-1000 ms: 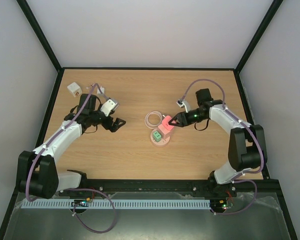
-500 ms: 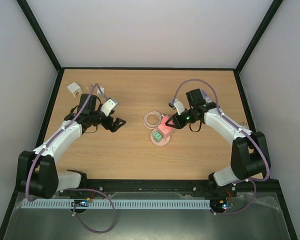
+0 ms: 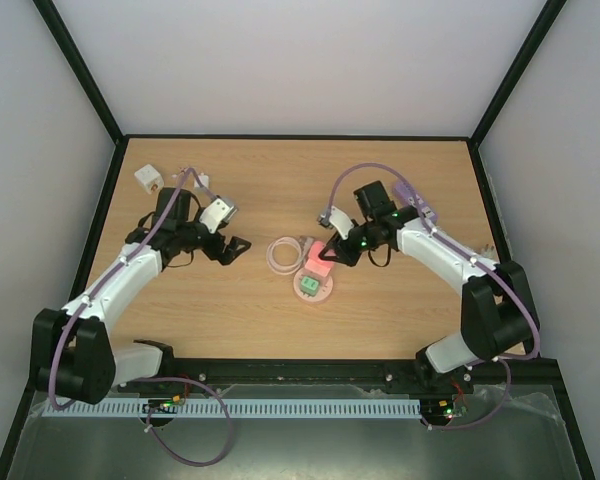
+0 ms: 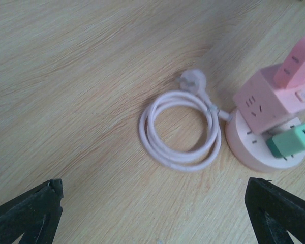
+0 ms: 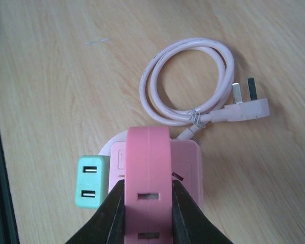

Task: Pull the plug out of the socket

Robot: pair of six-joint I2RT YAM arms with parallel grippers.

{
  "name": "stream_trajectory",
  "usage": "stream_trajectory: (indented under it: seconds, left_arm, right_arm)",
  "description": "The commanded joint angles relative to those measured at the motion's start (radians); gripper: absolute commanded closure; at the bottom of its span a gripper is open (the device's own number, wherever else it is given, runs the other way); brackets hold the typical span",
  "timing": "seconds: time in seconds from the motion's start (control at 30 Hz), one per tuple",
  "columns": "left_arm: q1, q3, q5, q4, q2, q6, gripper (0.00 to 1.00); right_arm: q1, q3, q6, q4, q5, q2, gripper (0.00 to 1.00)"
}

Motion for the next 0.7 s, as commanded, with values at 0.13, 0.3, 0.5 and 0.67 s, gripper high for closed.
stream_trajectory:
  seconds: [0.13, 0.3, 0.5, 0.67]
  left_arm:
    - [0.034, -0.004, 0.097, -0.096, -0.064, 0.086, 0.01]
    - [0.039, -0.056, 0.198, -0.086, -0.117, 0.176, 0.01]
    - [0.026, -0.091, 0.303, -0.079, -0.128, 0.282, 0.01]
    - [-0.026, -0.098, 0.325, -0.058, -0.109, 0.328, 0.03]
  right_arm:
    - [0.196, 0.059, -0.076, 0.039, 0.062, 0.04, 0.81]
    - [0.242, 0.09, -0.098, 0.038, 0.07, 0.052, 0.74]
    - [0.245, 0.078, -0.101, 0.044, 0.052, 0.021, 0.63]
    - [0.245, 0.039, -0.107, 0.047, 0.052, -0.009, 0.57]
